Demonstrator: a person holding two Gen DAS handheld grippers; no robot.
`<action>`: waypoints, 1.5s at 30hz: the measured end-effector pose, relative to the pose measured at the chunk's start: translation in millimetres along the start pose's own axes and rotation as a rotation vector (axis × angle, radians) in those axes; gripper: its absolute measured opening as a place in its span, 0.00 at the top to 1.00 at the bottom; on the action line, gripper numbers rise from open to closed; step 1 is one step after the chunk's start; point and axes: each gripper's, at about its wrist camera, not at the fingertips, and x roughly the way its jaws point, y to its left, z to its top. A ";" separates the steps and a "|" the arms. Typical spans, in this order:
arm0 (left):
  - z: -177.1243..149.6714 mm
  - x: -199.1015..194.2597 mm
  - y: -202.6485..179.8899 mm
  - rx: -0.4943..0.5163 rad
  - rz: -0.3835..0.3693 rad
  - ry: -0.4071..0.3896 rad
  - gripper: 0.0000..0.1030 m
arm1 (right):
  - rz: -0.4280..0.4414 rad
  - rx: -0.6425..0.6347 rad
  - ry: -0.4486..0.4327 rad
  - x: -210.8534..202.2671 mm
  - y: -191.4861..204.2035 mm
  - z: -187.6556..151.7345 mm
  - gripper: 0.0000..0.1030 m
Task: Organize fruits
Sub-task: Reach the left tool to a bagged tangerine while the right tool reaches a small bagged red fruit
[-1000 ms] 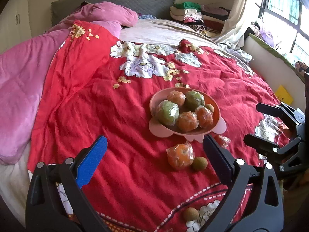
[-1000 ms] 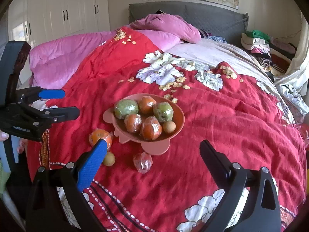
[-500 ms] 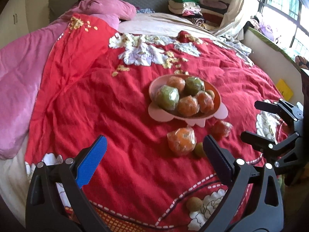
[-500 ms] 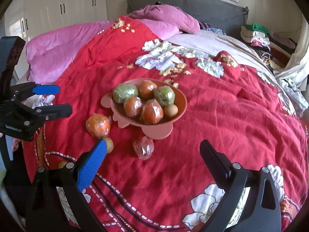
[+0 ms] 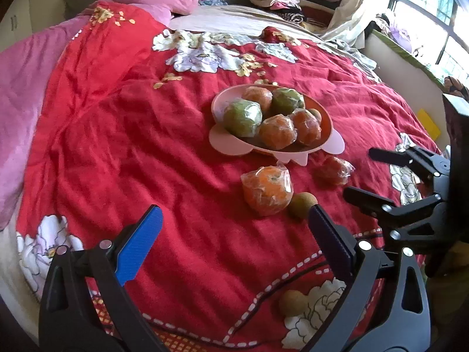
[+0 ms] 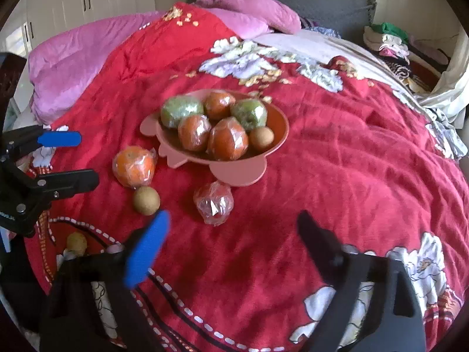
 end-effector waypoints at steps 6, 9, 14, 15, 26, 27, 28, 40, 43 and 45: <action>2.4 12.4 -3.2 0.005 -0.034 0.021 0.24 | 0.021 -0.009 0.010 12.1 2.9 0.7 0.48; 4.5 17.8 -5.1 0.006 -0.056 0.029 0.32 | 0.036 0.001 0.006 15.1 1.0 2.6 0.56; 7.6 25.6 -7.8 0.008 -0.080 0.041 0.42 | 0.067 -0.006 0.001 19.5 1.4 4.0 0.66; 8.1 27.8 -7.8 0.005 -0.085 0.046 0.44 | 0.065 -0.011 0.003 19.9 2.3 3.5 0.68; 14.3 40.4 -8.3 -0.003 -0.104 0.066 0.51 | 0.105 -0.001 -0.011 9.5 -0.6 -1.4 0.71; 15.2 42.5 -9.0 -0.004 -0.105 0.068 0.51 | 0.106 0.000 -0.011 8.6 -0.9 -1.2 0.71; 15.6 43.9 -9.3 -0.004 -0.105 0.070 0.51 | 0.104 0.000 -0.014 7.1 -1.0 -1.3 0.71; 24.3 40.0 -5.8 -0.017 -0.113 0.071 0.62 | 0.108 -0.001 -0.051 -11.8 -3.2 0.9 0.72; 25.4 32.9 -4.6 -0.022 -0.110 0.059 0.63 | 0.110 0.000 -0.062 -16.0 -3.8 1.7 0.72; 26.5 28.0 -4.2 -0.022 -0.111 0.050 0.63 | 0.108 0.002 -0.068 -18.3 -4.0 2.1 0.72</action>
